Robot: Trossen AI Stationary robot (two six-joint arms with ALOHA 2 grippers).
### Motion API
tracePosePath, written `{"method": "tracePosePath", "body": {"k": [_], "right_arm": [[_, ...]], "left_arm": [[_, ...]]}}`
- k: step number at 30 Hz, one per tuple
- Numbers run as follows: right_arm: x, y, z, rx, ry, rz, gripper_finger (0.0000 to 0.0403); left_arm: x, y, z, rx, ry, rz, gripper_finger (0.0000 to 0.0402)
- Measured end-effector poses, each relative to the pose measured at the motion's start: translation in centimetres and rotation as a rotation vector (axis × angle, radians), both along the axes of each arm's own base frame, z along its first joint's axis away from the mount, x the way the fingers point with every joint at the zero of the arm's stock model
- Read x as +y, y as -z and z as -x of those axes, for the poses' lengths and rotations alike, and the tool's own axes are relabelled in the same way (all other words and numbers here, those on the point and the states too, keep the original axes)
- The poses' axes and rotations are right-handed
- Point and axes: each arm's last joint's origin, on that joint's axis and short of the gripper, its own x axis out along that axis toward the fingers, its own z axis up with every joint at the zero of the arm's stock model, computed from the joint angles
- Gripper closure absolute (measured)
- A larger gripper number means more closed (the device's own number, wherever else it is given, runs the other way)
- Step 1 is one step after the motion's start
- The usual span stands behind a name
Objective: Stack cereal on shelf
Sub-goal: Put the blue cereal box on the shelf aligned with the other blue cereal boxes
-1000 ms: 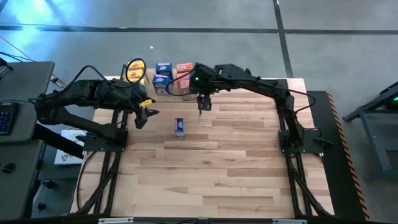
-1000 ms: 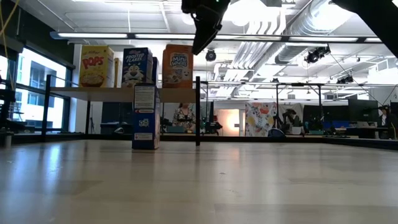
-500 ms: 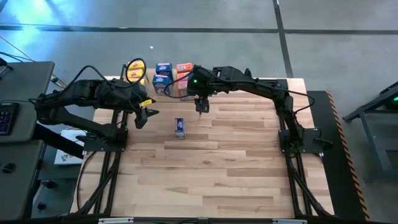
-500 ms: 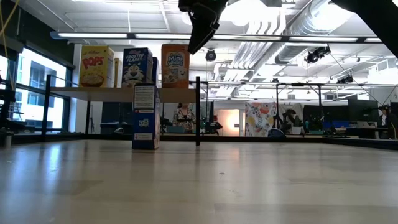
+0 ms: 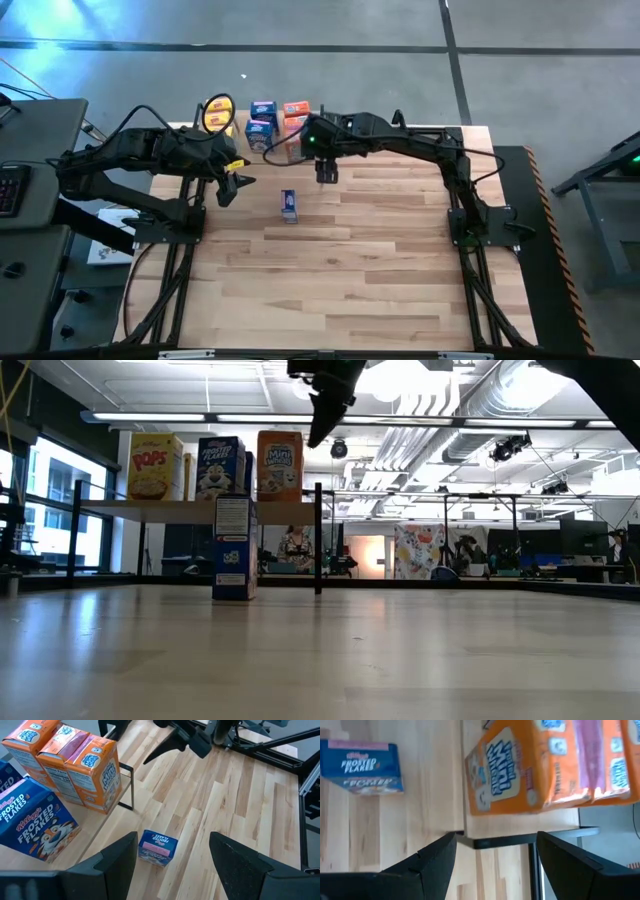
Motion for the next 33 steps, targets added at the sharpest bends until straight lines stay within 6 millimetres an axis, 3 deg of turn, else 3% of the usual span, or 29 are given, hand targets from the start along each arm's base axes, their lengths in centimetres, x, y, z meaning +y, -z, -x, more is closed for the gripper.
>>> {"method": "tracePosePath", "body": {"k": [11,17,25,33], "right_arm": [[0.8,-2.3,1.8,-0.027,-0.011,0.001,0.0134],[1.1,-3.7,3.2,-0.050,0.015,-0.015,0.0134],[1.4,-4.9,5.1,-0.035,0.072,-0.050,0.0134],[1.7,-5.6,6.6,-0.013,0.115,-0.077,0.0134]], "left_arm": [[0.0,0.0,0.0,0.000,0.000,0.000,0.0163],[0.0,0.0,0.0,0.040,0.108,-0.131,0.0163],[0.0,-0.1,0.0,0.040,0.127,-0.157,0.0163],[0.0,0.0,-0.1,0.112,0.336,-0.388,0.0163]]}}
